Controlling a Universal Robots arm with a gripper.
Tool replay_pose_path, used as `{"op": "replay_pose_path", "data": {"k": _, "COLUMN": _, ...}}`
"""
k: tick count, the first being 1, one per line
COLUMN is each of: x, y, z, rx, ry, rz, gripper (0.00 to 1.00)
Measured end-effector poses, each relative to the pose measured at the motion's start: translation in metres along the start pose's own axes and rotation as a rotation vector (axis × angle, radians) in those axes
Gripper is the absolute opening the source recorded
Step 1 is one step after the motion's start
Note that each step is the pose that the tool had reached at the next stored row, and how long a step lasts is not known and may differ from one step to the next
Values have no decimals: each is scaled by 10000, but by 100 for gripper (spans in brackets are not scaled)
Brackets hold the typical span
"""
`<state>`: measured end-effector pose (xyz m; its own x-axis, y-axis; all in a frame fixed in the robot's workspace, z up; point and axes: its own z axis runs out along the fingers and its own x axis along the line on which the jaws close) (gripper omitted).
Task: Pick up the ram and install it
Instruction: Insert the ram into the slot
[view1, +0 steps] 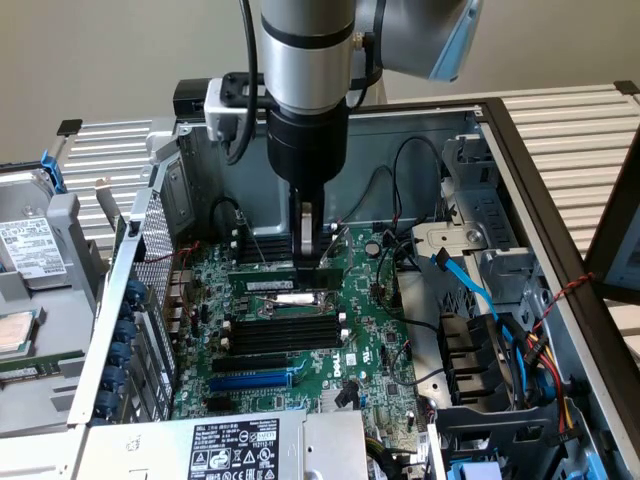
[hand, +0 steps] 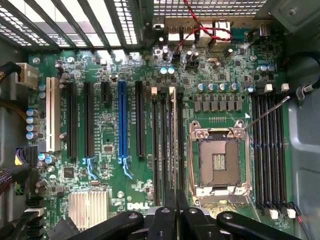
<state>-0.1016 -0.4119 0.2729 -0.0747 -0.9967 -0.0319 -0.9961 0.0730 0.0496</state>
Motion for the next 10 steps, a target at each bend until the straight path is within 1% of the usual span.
{"op": "replay_pose_path", "data": {"k": 3, "x": 37, "y": -4, "z": 52, "rx": 21, "ry": 0, "rz": 0, "gripper": 13}}
{"op": "replay_pose_path", "data": {"k": 6, "x": 111, "y": -12, "z": 102, "rx": 49, "ry": -3, "rz": -1, "gripper": 13}}
{"op": "replay_pose_path", "data": {"k": 8, "x": 149, "y": -16, "z": 130, "rx": 72, "ry": -5, "rz": -2, "gripper": 13}}
{"op": "replay_pose_path", "data": {"k": 10, "x": 156, "y": -18, "z": 164, "rx": 109, "ry": -9, "rz": -5, "gripper": 13}}
